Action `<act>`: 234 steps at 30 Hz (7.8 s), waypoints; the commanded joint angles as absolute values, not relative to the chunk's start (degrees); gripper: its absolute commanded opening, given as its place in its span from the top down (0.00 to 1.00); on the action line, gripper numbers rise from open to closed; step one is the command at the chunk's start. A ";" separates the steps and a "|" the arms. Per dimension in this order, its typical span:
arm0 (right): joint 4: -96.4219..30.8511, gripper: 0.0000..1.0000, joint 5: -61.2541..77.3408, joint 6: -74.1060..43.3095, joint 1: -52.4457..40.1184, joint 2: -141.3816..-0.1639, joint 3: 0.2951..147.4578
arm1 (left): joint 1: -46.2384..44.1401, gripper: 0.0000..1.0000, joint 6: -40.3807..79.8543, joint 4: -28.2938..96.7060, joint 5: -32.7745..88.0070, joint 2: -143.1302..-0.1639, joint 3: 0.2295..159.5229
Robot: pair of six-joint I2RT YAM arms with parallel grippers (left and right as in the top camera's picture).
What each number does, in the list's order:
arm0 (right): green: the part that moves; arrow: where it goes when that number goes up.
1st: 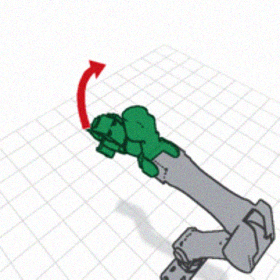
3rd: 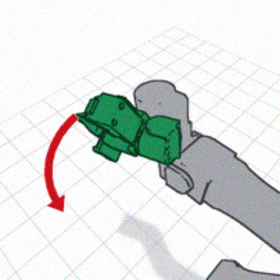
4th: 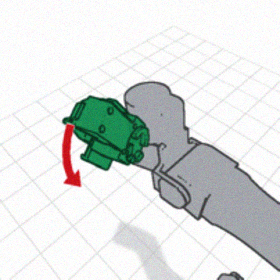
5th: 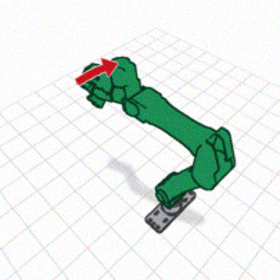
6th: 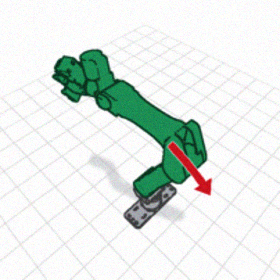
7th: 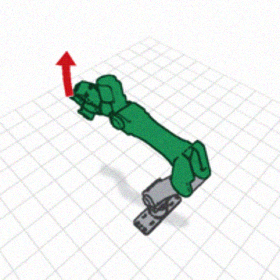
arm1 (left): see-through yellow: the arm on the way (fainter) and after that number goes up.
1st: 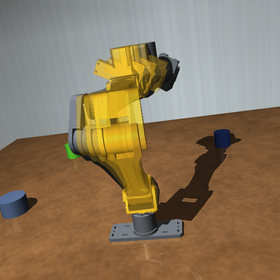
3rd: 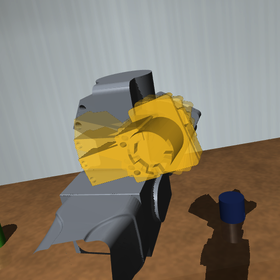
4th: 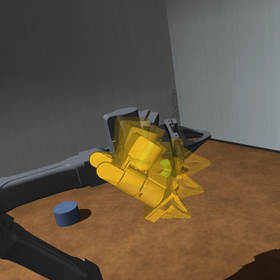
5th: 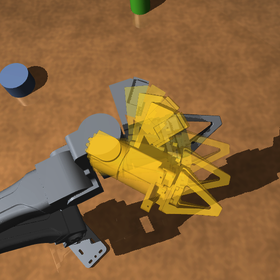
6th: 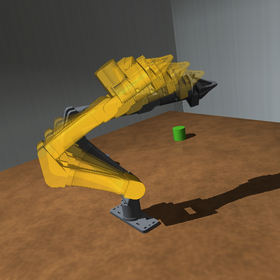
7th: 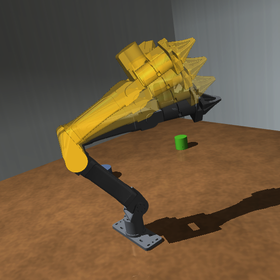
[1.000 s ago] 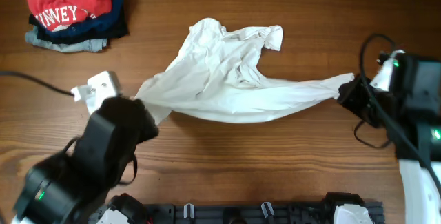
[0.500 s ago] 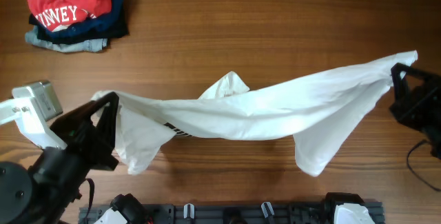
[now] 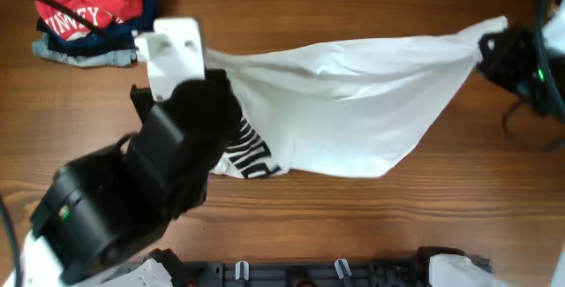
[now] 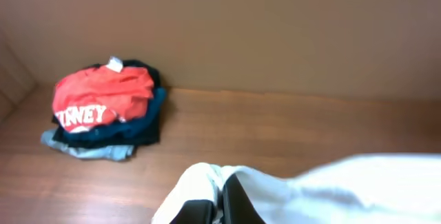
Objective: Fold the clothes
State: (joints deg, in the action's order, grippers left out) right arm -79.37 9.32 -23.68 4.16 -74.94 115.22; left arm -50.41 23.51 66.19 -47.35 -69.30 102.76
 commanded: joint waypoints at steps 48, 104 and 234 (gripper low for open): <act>-80.86 0.96 17.47 -13.74 12.03 -104.66 97.62 | -13.98 0.96 28.99 96.57 -11.20 -125.67 119.44; -54.33 0.96 16.49 -25.12 4.69 -107.66 63.09 | 1.30 0.96 22.72 64.42 3.05 -121.99 84.79; -42.06 0.90 12.97 -21.21 3.62 -105.78 66.30 | 13.10 0.20 22.72 64.55 8.51 -94.28 64.84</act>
State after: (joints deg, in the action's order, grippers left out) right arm -41.76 11.66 -21.32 3.88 -105.06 66.08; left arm 13.32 22.83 64.66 8.21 -94.91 64.84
